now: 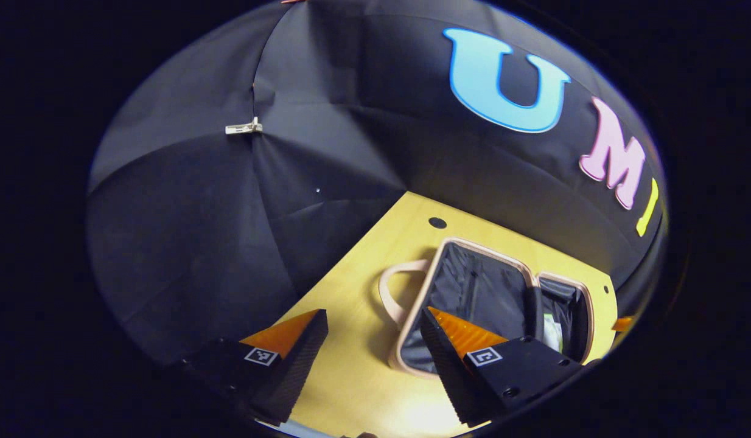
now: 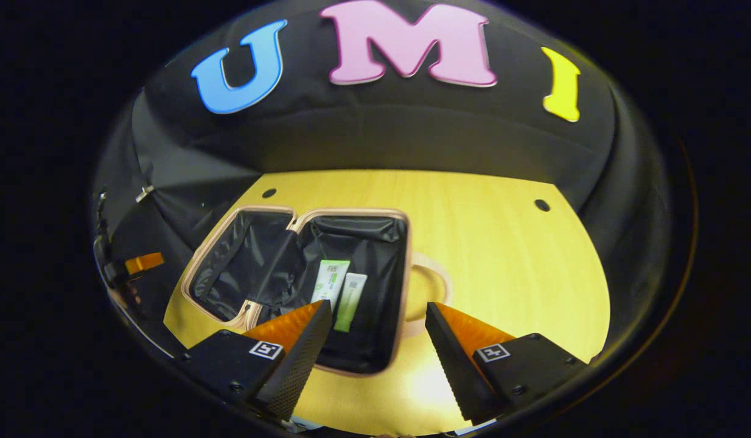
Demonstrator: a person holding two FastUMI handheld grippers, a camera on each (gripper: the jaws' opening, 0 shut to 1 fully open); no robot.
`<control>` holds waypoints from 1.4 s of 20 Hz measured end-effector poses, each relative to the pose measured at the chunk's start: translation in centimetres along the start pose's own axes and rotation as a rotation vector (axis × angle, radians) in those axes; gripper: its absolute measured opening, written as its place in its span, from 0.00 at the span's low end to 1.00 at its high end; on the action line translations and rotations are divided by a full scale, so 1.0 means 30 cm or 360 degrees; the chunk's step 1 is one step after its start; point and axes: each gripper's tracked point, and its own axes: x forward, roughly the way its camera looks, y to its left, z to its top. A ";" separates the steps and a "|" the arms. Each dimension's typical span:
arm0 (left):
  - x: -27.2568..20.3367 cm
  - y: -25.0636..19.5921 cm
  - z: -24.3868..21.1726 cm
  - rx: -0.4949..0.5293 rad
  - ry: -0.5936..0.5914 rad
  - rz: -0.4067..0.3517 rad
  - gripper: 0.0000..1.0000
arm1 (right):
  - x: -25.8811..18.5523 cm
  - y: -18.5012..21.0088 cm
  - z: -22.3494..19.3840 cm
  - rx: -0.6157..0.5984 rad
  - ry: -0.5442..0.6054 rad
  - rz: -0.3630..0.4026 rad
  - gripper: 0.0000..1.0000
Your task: First open the suitcase, pack the skin care products into it, and then close the suitcase.
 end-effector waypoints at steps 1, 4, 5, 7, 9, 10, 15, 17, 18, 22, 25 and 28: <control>0.055 -0.002 0.011 -0.0038 0.0044 -0.0015 0.96 | -0.052 -0.051 0.011 0.0005 -0.0052 -0.0036 0.99; 0.233 -0.034 0.006 -0.0182 0.0197 -0.0123 0.95 | -0.207 -0.195 0.013 0.0015 -0.0185 -0.0171 0.97; 0.278 -0.033 0.005 -0.0239 0.0241 -0.0128 0.95 | -0.254 -0.243 -0.008 0.0019 -0.0188 -0.0222 0.97; 0.377 -0.016 -0.002 -0.0372 0.0306 -0.0096 0.95 | -0.338 -0.333 -0.063 0.0059 -0.0162 -0.0321 0.97; 0.420 -0.029 -0.010 -0.0508 0.0380 -0.0128 0.92 | -0.408 -0.396 -0.110 0.0143 -0.0141 -0.0401 0.97; 0.450 -0.028 -0.021 -0.0556 0.0415 -0.0130 0.86 | -0.429 -0.420 -0.133 0.0196 -0.0132 -0.0432 0.97; 0.509 -0.087 -0.120 -0.0677 0.0608 -0.0162 0.50 | -0.455 -0.485 -0.185 0.0255 -0.0095 -0.0506 0.97; 0.485 -0.061 -0.132 -0.0670 0.0623 -0.0099 0.31 | -0.456 -0.489 -0.167 0.0231 -0.0105 -0.0493 0.97; 0.497 -0.082 -0.117 -0.0672 0.0579 -0.0130 0.19 | -0.449 -0.492 -0.155 0.0229 -0.0110 -0.0476 0.97; 0.375 -0.126 0.034 -0.0407 0.0383 -0.0181 0.10 | -0.429 -0.499 -0.137 0.0235 -0.0134 -0.0421 0.97; 0.215 -0.255 0.207 -0.0204 0.0168 -0.0237 0.12 | -0.425 -0.531 -0.121 0.0214 -0.0172 -0.0406 0.97; -0.012 -0.488 0.347 -0.0044 -0.0037 -0.0407 0.07 | -0.407 -0.563 -0.096 0.0159 -0.0198 -0.0366 0.98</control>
